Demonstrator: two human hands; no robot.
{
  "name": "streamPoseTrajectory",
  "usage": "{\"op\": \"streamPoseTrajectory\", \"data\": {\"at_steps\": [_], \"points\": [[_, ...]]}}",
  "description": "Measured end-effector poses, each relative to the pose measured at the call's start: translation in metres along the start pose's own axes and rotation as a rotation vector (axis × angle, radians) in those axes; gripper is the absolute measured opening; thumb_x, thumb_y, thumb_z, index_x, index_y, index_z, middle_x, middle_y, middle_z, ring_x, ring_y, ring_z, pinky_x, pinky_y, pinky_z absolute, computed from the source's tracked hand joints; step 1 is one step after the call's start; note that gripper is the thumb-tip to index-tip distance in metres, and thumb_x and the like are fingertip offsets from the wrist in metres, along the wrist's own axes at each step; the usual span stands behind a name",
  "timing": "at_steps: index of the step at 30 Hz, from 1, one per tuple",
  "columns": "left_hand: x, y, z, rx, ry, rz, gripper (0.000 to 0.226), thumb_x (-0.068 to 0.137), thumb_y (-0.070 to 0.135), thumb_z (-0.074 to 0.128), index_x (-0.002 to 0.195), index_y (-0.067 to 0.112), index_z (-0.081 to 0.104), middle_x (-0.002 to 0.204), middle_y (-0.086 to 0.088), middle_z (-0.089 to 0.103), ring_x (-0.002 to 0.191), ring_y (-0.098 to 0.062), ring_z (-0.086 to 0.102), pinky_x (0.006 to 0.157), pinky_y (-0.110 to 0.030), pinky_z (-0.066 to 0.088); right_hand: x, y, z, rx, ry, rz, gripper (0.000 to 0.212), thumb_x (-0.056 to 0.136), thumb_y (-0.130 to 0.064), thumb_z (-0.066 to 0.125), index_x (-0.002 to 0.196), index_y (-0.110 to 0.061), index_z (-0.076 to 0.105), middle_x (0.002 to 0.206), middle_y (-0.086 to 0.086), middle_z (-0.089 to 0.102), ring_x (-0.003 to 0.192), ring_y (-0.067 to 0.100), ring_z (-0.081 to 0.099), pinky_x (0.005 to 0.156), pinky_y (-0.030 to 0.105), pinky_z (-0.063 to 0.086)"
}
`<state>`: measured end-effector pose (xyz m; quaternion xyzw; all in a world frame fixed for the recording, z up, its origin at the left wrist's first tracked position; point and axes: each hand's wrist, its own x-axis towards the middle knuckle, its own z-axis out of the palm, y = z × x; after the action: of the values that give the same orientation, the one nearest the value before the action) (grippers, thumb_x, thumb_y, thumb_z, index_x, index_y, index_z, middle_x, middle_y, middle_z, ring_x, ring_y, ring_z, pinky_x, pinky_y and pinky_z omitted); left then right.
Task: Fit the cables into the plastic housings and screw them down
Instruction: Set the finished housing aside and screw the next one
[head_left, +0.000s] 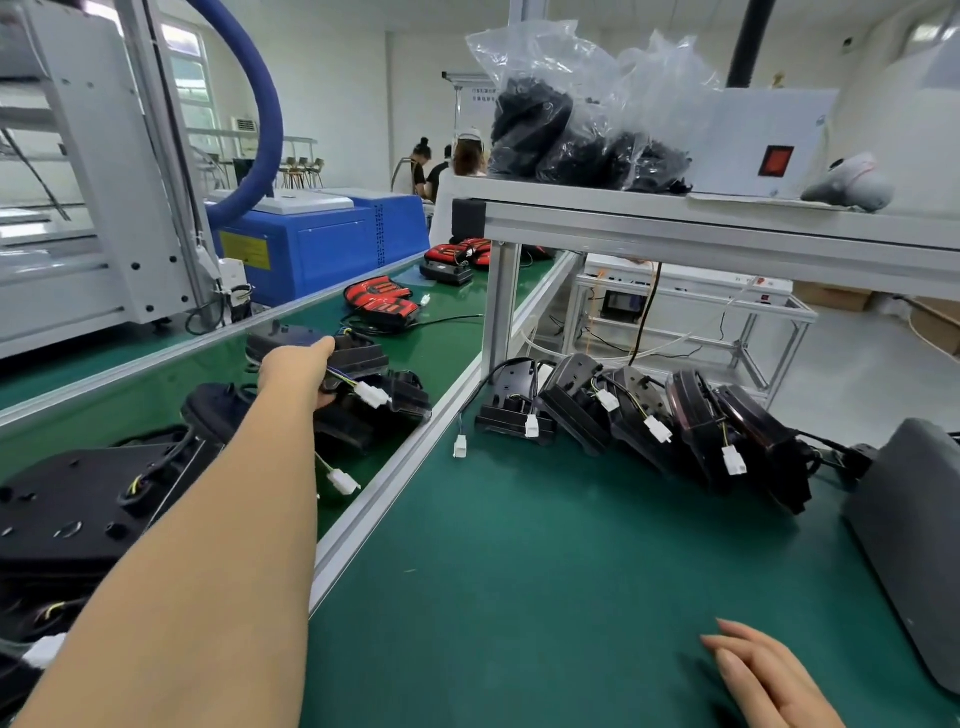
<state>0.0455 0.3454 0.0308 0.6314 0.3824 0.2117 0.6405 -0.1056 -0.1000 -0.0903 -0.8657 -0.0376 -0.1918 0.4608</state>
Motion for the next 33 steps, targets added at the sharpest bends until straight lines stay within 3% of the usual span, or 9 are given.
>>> {"op": "streamPoseTrajectory", "data": {"at_steps": [2,6,11,14,18,23,26,30,33], "points": [[0.001,-0.003,-0.003,0.204,0.014,0.053,0.054,0.086,0.041,0.063,0.119,-0.001,0.053,0.097,-0.013,0.055,0.091,-0.031,0.055,0.079,-0.038,0.049,0.001,0.001,0.000,-0.001,-0.012,-0.004,0.031,0.079,0.010,0.066,0.081,-0.019,0.075,0.101,0.004,0.068,0.095,-0.013,0.050,0.081,-0.002,0.033],[0.004,-0.010,-0.009,0.458,0.004,0.107,0.065,0.090,0.051,0.054,0.127,-0.003,0.052,0.129,-0.021,0.052,0.116,-0.036,0.053,0.103,-0.043,0.042,0.001,0.008,0.001,-0.012,-0.009,-0.012,0.038,0.078,0.007,0.068,0.067,-0.029,0.074,0.102,-0.001,0.067,0.097,-0.011,0.049,0.082,-0.002,0.032],[0.002,-0.013,-0.010,0.606,0.055,0.085,0.079,0.087,0.064,0.043,0.135,0.001,0.044,0.134,-0.022,0.046,0.129,-0.034,0.034,0.103,-0.043,0.037,0.001,0.020,0.000,-0.016,-0.036,-0.008,0.044,0.079,0.000,0.069,0.073,-0.044,0.071,0.105,-0.012,0.066,0.100,-0.010,0.050,0.084,0.000,0.033],[-0.001,-0.012,-0.010,0.646,0.096,0.056,0.085,0.084,0.069,0.041,0.142,0.007,0.036,0.144,-0.020,0.027,0.130,-0.037,0.031,0.100,-0.047,0.035,0.001,0.021,-0.001,-0.028,-0.068,0.003,0.050,0.081,-0.005,0.069,0.088,-0.054,0.064,0.108,-0.018,0.063,0.101,-0.008,0.050,0.083,0.000,0.033],[0.000,-0.016,-0.013,0.712,0.130,0.060,0.092,0.079,0.078,0.039,0.140,0.009,0.038,0.141,-0.017,0.026,0.128,-0.039,0.029,0.101,-0.051,0.034,0.002,0.021,-0.002,-0.021,-0.104,0.058,0.046,0.082,-0.009,0.069,0.086,-0.055,0.063,0.109,-0.021,0.062,0.100,-0.004,0.049,0.078,-0.005,0.030],[0.000,-0.022,-0.016,0.703,0.171,0.038,0.101,0.074,0.084,0.039,0.143,0.010,0.035,0.143,-0.018,0.028,0.129,-0.040,0.028,0.105,-0.052,0.028,0.002,0.019,-0.004,-0.012,-0.164,0.103,0.041,0.083,-0.010,0.068,0.080,-0.051,0.067,0.111,-0.019,0.061,0.103,0.005,0.054,0.081,0.002,0.034],[-0.001,-0.024,-0.019,0.700,0.189,0.034,0.102,0.075,0.083,0.038,0.145,0.009,0.032,0.145,-0.023,0.032,0.132,-0.041,0.029,0.107,-0.051,0.026,0.002,0.017,-0.007,-0.026,-0.184,0.114,0.039,0.084,-0.010,0.068,0.079,-0.048,0.068,0.110,-0.022,0.060,0.103,-0.003,0.049,0.081,0.000,0.032],[-0.012,-0.025,-0.016,0.621,0.218,0.074,0.090,0.084,0.069,0.045,0.144,0.004,0.030,0.151,-0.023,0.022,0.136,-0.043,0.023,0.108,-0.054,0.025,0.000,0.017,-0.007,-0.031,-0.204,0.148,0.024,0.085,-0.012,0.067,0.080,-0.035,0.069,0.113,-0.021,0.058,0.109,0.008,0.052,0.082,0.000,0.032],[-0.029,-0.030,-0.003,0.622,0.338,0.364,0.070,0.092,0.048,0.050,0.140,-0.001,0.036,0.156,-0.017,0.011,0.141,-0.040,0.012,0.111,-0.055,0.021,0.002,0.018,-0.008,0.049,-0.190,0.192,0.023,0.085,-0.007,0.067,0.086,-0.030,0.068,0.113,-0.015,0.060,0.109,0.013,0.056,0.083,0.003,0.036]]}}
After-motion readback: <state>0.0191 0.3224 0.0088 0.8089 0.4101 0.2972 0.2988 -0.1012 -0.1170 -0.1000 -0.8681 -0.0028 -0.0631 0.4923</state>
